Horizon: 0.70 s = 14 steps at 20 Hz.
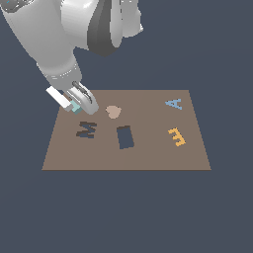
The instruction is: Insert a designated object into the corresponding slot on a board.
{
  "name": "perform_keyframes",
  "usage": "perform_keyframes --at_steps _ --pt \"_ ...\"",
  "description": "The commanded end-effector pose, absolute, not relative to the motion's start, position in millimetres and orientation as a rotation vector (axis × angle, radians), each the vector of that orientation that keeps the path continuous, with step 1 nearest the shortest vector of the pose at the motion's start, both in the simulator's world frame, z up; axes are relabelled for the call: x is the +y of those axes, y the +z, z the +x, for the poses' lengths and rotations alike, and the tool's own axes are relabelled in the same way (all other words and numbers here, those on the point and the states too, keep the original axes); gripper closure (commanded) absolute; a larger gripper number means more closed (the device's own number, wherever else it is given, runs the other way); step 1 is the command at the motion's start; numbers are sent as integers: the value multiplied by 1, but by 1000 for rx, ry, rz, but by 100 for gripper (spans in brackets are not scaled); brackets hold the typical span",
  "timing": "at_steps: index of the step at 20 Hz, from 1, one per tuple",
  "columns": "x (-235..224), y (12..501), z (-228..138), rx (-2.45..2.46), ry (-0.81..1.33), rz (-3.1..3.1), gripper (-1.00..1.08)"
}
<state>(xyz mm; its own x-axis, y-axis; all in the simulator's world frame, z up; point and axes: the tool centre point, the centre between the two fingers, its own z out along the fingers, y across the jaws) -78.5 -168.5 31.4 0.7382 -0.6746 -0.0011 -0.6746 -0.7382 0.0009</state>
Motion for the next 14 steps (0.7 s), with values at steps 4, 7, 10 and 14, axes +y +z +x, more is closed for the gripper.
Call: perform_keyframes --at_steps 4,7,10,14 --pt "-168 30 -78 -1137 0 2929 108" --pt "-168 30 -78 -1137 0 2929 108" --pt "-168 30 -78 -1137 0 2929 108" --pt "-168 31 -77 -1130 0 2932 108"
